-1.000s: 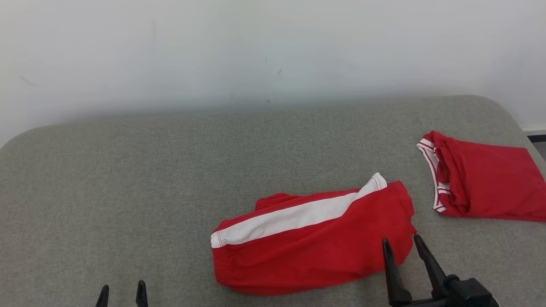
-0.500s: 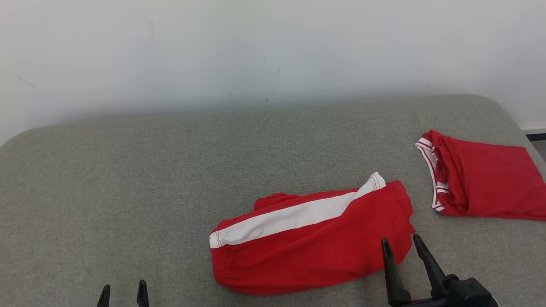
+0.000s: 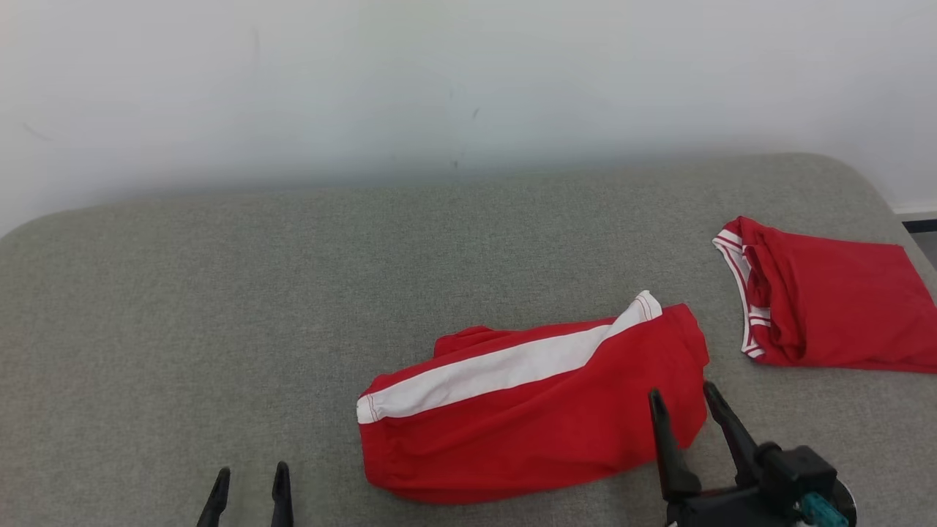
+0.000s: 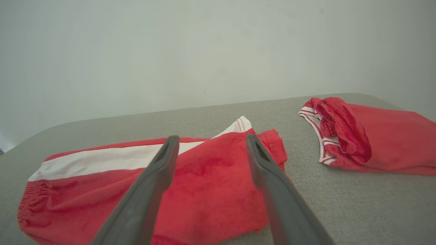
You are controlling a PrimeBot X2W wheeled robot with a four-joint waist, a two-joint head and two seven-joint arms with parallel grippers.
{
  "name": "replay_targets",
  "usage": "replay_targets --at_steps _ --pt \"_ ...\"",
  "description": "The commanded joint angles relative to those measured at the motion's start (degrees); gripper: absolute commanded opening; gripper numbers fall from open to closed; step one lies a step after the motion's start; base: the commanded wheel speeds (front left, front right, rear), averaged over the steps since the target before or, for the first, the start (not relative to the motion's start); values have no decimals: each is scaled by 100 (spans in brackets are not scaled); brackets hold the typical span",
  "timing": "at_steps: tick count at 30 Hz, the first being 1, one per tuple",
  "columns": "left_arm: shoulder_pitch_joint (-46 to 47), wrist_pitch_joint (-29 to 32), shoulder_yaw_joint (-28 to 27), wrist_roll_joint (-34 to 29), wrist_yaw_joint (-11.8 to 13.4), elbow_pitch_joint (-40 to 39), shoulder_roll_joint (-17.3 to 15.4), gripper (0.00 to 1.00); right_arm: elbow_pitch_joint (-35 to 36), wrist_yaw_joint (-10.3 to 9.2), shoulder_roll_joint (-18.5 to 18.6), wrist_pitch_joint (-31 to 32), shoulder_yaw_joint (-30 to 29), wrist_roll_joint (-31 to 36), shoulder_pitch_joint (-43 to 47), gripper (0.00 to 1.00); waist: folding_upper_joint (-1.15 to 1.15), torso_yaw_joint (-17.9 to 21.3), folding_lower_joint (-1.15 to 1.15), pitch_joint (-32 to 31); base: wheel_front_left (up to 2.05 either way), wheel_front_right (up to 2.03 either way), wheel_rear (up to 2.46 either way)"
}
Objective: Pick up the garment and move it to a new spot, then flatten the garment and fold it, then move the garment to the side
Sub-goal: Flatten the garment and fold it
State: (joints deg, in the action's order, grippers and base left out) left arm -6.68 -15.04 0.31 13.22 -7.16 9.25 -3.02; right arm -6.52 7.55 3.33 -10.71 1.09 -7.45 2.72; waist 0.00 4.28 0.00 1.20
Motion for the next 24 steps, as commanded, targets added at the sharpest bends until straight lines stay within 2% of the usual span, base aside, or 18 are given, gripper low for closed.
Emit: replay_targets --at_steps 1,5,11,18,24 --pt "209 -16 82 61 -39 157 -52 100 46 -15 73 132 34 -7 -189 100 0 12 0 32 0 0 0" --pt "639 74 404 248 -29 530 -142 100 50 -15 261 580 58 -80 -566 100 0 58 0 70 0 0 0" --pt "1501 970 1022 1005 -25 1025 -317 100 -285 -15 673 2031 145 -332 -1552 100 0 162 0 180 0 0 0" --pt "2136 2165 1040 1721 -5 1435 -329 100 -883 -15 1093 3607 436 -611 -2521 100 0 210 0 265 0 0 0" --pt "2242 2926 988 2197 -9 1374 -262 100 -1013 -15 1243 4017 714 -796 -2993 100 0 232 0 337 0 0 0"
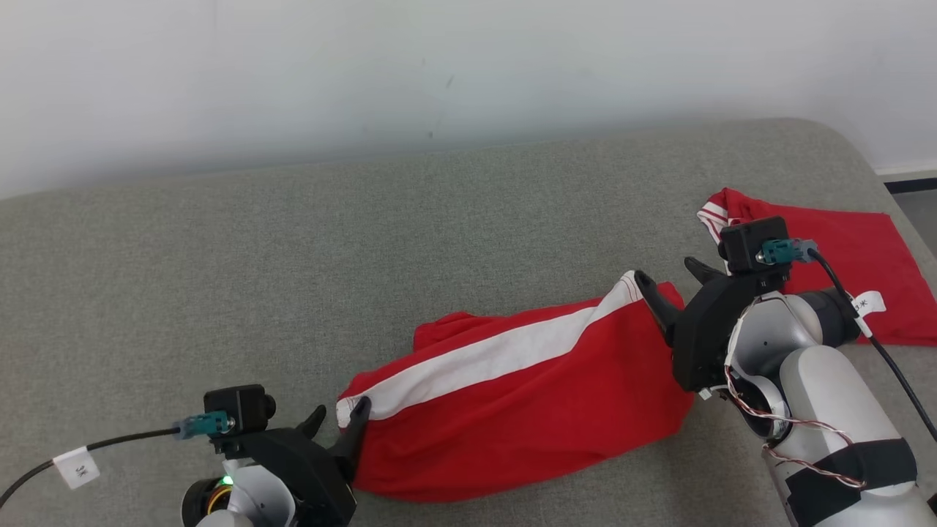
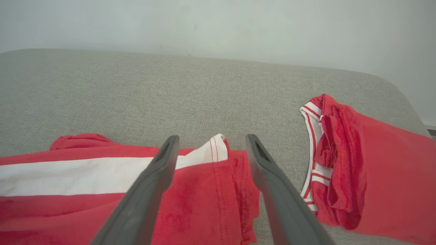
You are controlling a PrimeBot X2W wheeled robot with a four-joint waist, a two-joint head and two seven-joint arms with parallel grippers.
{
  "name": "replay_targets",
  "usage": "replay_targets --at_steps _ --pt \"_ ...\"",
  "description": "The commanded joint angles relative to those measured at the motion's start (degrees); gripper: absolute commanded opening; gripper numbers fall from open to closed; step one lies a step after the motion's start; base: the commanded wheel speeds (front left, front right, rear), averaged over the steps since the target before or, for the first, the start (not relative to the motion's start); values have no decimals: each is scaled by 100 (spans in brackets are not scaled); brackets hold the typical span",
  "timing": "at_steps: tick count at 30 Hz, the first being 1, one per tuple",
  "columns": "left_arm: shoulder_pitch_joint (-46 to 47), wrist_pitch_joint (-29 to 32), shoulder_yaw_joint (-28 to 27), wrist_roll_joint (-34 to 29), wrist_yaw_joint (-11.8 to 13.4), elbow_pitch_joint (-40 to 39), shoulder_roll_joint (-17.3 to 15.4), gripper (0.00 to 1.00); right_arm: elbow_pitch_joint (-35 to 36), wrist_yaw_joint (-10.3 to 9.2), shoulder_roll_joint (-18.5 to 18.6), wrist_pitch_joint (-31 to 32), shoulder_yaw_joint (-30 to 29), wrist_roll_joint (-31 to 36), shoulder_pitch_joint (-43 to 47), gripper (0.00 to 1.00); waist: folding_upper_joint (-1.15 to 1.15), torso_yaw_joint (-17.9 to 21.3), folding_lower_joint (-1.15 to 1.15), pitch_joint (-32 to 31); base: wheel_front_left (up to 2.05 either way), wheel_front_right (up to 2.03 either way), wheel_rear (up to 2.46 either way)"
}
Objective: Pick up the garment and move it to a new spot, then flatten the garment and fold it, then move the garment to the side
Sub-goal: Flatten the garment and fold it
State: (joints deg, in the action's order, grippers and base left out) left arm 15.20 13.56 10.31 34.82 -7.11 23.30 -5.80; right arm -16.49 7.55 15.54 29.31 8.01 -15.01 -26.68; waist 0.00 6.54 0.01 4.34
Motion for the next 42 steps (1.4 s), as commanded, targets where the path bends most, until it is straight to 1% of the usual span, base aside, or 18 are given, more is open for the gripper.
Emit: replay_targets --at_steps 1,6,7,8,9,10,11,16,17,18,19,20,23,29,33,40,42 --pt "48 189 -5 121 -14 -65 27 100 -28 -15 42 23 57 -73 -97 100 0 5 -1 37 0 0 0" --pt "-38 554 -42 452 11 -342 71 100 -101 -15 113 -77 179 -134 -225 100 0 -16 -1 81 0 0 0" --pt "-59 577 -39 471 27 -391 66 96 -131 -15 129 -95 196 -139 -233 100 0 -23 -1 85 0 0 0" --pt "-79 614 -39 487 37 -436 62 78 -154 -15 138 -114 211 -149 -232 100 0 -29 -1 88 0 0 0" --pt "-101 636 -45 527 53 -476 65 57 -176 -15 143 -109 225 -159 -230 100 0 -33 -1 91 0 0 0" --pt "-126 708 -48 575 55 -501 66 49 -192 -15 146 -109 240 -170 -224 100 0 -38 -1 94 0 0 0" --pt "-151 772 -45 608 78 -531 64 47 -205 -15 151 -97 249 -175 -221 100 0 -43 -1 98 0 0 0" --pt "-242 1000 -61 744 127 -703 46 48 -240 -15 211 -121 246 -200 -272 100 0 -72 -1 135 0 0 0" --pt "-254 1019 -60 753 144 -720 44 42 -240 -15 216 -117 244 -195 -278 100 0 -76 -1 144 0 0 0" --pt "-271 1085 -33 774 165 -737 48 23 -231 -15 227 -98 258 -174 -291 100 0 -89 -1 171 0 0 0" --pt "-276 1124 -16 779 176 -752 51 9 -231 -15 224 -84 264 -177 -305 100 0 -95 -1 183 0 0 0" --pt "-284 1170 3 781 186 -770 44 0 -242 -15 222 -57 276 -194 -319 100 0 -102 -1 198 0 0 0" --pt "-288 1201 31 764 181 -829 12 0 -312 -15 230 94 273 -232 -353 100 0 -119 -1 232 0 0 0" --pt "-355 1127 130 654 147 -1057 -52 0 -749 -15 172 839 96 -330 -684 100 0 -204 -1 386 0 0 0" --pt "-355 1128 231 640 124 -1164 -19 0 -1070 -15 68 988 -65 -196 -986 100 0 -311 -1 481 0 0 0" --pt "-248 1125 365 668 112 -1160 32 0 -1506 -15 -95 1371 -129 -16 -1308 100 0 -424 -1 567 0 0 0" --pt "-222 1117 389 686 112 -1145 40 0 -1540 -15 -130 1445 -141 -6 -1349 87 0 -432 -1 574 0 0 0"
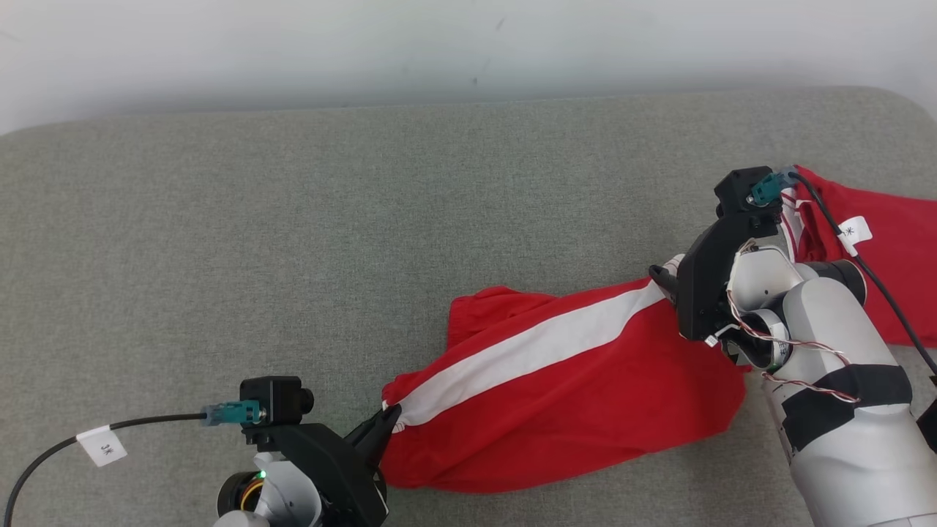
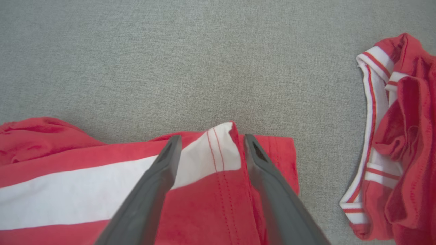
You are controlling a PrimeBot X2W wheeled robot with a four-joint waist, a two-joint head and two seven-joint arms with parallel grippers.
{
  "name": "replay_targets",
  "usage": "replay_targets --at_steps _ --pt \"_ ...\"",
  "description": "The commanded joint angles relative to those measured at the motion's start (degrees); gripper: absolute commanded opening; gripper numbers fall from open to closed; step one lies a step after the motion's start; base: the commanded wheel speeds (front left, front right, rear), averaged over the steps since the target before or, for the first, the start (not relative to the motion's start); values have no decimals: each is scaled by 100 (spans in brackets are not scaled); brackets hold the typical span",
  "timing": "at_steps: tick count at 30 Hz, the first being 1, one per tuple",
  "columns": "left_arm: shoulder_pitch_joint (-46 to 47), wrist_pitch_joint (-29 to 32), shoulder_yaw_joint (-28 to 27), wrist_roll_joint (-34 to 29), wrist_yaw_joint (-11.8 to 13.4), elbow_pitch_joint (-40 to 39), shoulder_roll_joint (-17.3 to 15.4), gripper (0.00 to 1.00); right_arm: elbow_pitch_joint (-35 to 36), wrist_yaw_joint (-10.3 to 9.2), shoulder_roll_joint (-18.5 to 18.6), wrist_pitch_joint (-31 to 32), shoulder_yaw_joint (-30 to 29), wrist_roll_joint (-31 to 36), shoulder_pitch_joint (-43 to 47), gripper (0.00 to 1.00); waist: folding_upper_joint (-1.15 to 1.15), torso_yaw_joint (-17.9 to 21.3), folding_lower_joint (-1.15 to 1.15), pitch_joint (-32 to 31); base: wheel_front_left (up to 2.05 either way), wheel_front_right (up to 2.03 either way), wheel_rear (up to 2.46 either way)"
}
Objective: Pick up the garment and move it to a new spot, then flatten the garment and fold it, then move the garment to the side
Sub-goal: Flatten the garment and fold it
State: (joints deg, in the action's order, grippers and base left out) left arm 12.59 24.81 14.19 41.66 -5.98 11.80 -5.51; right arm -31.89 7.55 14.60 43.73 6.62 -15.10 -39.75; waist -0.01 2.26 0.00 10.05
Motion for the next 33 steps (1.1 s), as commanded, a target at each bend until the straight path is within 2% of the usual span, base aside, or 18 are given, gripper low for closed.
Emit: replay_targets --at_steps 1,4,6,10,13,14,15,16,18,19,20,26,33 --pt "48 -9 10 11 -4 9 17 0 -20 -15 -42 31 -12 23 -48 83 1 -6 0 6 0 0 0" --pt "70 -5 28 38 -10 27 14 0 -68 -15 -28 111 -17 56 -29 83 1 -5 0 8 0 0 0" --pt "96 -9 31 46 -12 27 11 0 -82 -15 -18 124 -7 54 -42 78 1 -4 0 23 0 0 0" --pt "133 -3 44 61 -20 24 -13 0 -147 -15 15 141 44 63 -72 80 1 -3 0 58 0 0 0" --pt "171 9 62 67 -25 27 -19 0 -220 -15 43 102 60 58 -98 69 1 -23 0 86 0 0 0" --pt "180 11 65 73 -26 24 -18 0 -237 -15 38 77 84 42 -113 49 1 -32 0 103 0 0 0" --pt "185 9 67 75 -27 18 -17 0 -252 -15 37 47 84 30 -134 41 1 -38 0 124 0 0 0" --pt "190 6 72 75 -29 14 -18 0 -274 -15 32 14 95 11 -151 40 1 -44 0 143 0 0 0" --pt "199 -5 78 80 -30 13 -18 0 -302 -15 27 -27 138 -21 -165 20 1 -54 0 169 0 0 0" --pt "209 -11 79 82 -29 10 -20 0 -297 -15 32 -56 171 -45 -183 4 1 -56 0 180 0 0 0" --pt "221 -27 75 83 -28 7 -21 0 -283 -15 42 -94 214 -83 -198 0 1 -56 0 192 0 0 0" --pt "272 -219 -2 91 -40 -44 -44 0 -194 -15 136 -326 341 -181 -258 0 1 -17 0 178 0 0 0" --pt "592 -821 -317 284 -66 -210 7 0 53 -15 175 -1052 238 -359 -435 0 1 102 0 26 0 0 0"
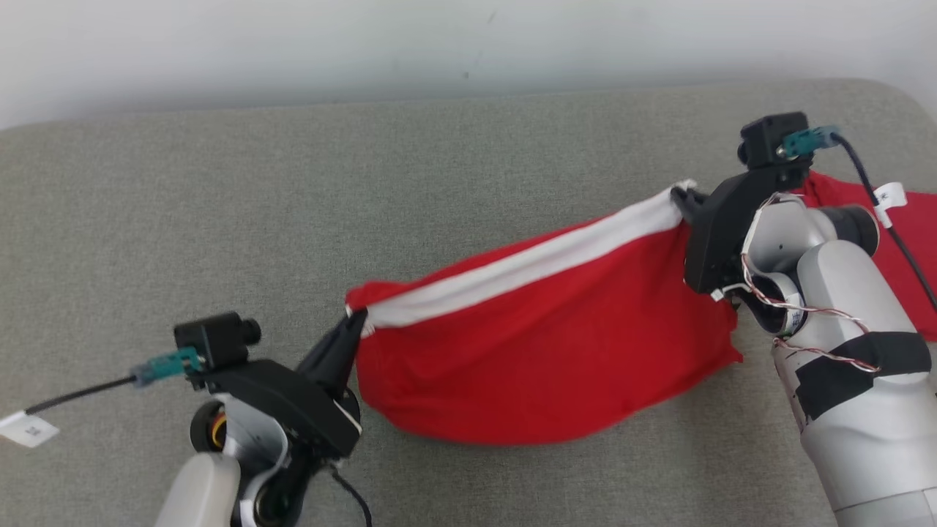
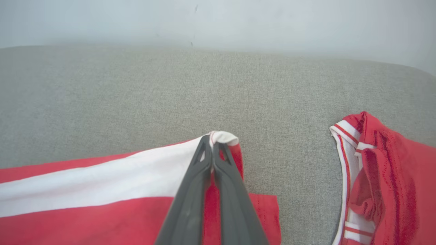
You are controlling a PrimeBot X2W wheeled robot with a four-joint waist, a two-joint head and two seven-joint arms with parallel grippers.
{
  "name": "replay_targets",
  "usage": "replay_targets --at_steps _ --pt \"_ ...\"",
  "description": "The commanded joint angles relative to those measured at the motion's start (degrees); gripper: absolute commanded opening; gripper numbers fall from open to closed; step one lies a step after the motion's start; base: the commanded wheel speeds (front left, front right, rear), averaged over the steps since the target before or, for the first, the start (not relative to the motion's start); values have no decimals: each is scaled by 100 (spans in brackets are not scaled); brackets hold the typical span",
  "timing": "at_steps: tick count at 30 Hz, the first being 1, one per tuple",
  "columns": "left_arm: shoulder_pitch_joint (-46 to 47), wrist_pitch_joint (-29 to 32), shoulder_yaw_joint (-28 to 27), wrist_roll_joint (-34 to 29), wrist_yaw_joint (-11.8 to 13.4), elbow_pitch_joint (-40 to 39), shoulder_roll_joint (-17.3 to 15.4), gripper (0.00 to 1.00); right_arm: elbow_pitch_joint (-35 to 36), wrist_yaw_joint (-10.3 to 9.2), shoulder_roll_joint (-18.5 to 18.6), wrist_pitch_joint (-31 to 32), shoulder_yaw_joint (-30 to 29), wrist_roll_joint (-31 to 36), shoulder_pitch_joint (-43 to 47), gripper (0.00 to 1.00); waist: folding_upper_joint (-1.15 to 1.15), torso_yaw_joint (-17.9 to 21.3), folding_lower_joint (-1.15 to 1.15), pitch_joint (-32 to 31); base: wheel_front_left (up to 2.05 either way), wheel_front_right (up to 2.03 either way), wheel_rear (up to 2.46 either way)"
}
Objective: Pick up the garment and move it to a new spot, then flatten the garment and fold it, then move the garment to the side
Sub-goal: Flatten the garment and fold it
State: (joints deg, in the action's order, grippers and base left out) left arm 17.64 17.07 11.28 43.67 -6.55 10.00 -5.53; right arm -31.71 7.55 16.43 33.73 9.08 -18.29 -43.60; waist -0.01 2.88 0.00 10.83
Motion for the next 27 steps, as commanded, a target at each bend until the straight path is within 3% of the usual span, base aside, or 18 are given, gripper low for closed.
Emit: replay_targets --at_steps 1,12,18,27 --pt "173 -96 -74 117 -20 -52 14 0 81 -15 -6 -158 -29 -63 -87 0 1 61 0 -84 0 0 0" --pt "1367 -135 -615 877 -49 -399 -5 0 800 -15 33 -1237 -172 -302 -455 0 1 374 0 -471 0 0 0" --pt "1935 229 -681 1177 72 -525 -38 0 1293 -15 34 -1570 -188 -551 -636 0 1 484 0 -522 0 0 0" --pt "2600 439 -859 1613 300 -868 40 0 2141 -15 18 -2520 -413 -359 -934 0 1 582 0 -324 0 0 0"
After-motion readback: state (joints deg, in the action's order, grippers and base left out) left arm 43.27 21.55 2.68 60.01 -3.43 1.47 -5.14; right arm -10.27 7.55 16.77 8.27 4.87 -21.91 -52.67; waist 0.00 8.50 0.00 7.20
